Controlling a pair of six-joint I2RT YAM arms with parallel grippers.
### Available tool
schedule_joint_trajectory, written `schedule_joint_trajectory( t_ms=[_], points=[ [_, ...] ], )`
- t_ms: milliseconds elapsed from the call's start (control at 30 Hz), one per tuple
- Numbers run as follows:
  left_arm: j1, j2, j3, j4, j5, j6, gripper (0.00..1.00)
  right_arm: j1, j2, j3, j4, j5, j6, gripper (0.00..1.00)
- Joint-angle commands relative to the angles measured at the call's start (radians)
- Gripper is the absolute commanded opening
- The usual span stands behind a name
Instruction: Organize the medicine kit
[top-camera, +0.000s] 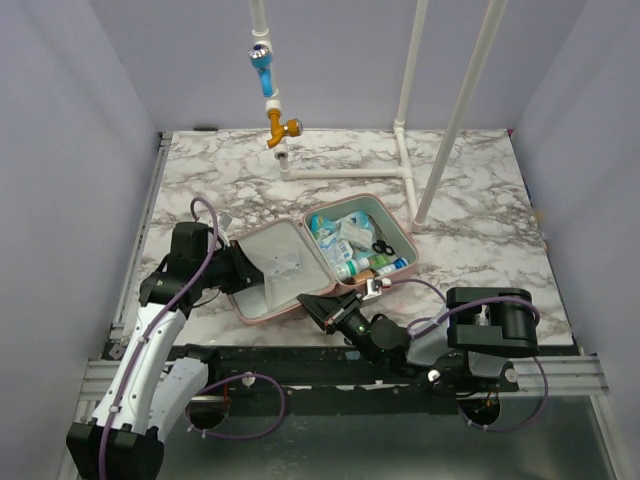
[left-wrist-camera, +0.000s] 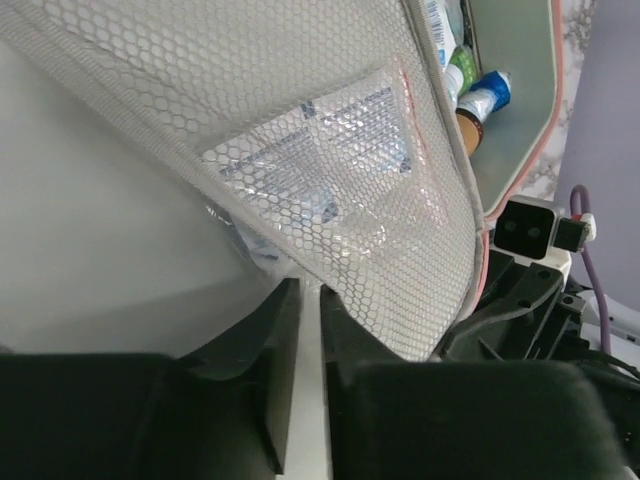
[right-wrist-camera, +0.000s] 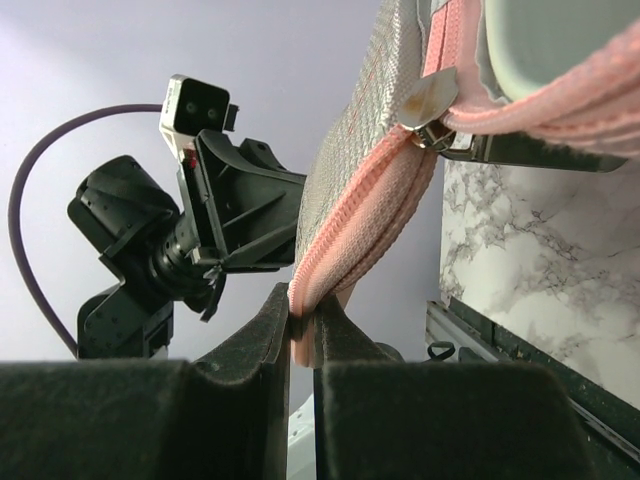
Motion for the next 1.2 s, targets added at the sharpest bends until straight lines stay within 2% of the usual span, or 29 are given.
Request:
schedule_joint_trajectory(
  t_ms=[0, 67, 167, 333, 600, 933, 1067, 1167],
  points=[
    [-0.003, -0.041, 0.05, -0.078, -0.057, 0.04, 0.26, 0.002, -0.045, 0.022, 0.319, -0.009, -0.036, 0.01],
    [-0.003, -0.062, 0.066, -0.131, -0.085, 0.055, 0.38, 0.002, -0.045, 0.023, 0.319, -0.006, -0.036, 0.01],
    [-0.003, -0.094, 0.089, -0.214, -0.13, 0.074, 0.45, 0.003, -0.047, 0.022, 0.319, -0.003, -0.036, 0.01],
    [-0.003, -0.164, 0.118, -0.325, -0.227, 0.067, 0.49, 0.002, -0.054, 0.017, 0.319, 0.008, -0.04, 0.01],
    [-0.003, -0.344, 0.152, -0.393, -0.314, -0.043, 0.53, 0.003, -0.068, 0.026, 0.32, 0.012, -0.058, 0.01],
    [-0.003, -0.528, 0.064, -0.417, -0.278, -0.224, 0.58, 0.002, -0.095, 0.037, 0.319, -0.003, -0.07, 0.01],
    [-0.003, -0.546, 0.044, -0.408, -0.271, -0.27, 0.59, 0.003, -0.11, 0.043, 0.32, -0.021, -0.08, 0.01],
    [-0.003, -0.538, 0.038, -0.395, -0.291, -0.299, 0.64, 0.002, -0.119, 0.04, 0.32, -0.029, -0.081, 0.01]
  ],
)
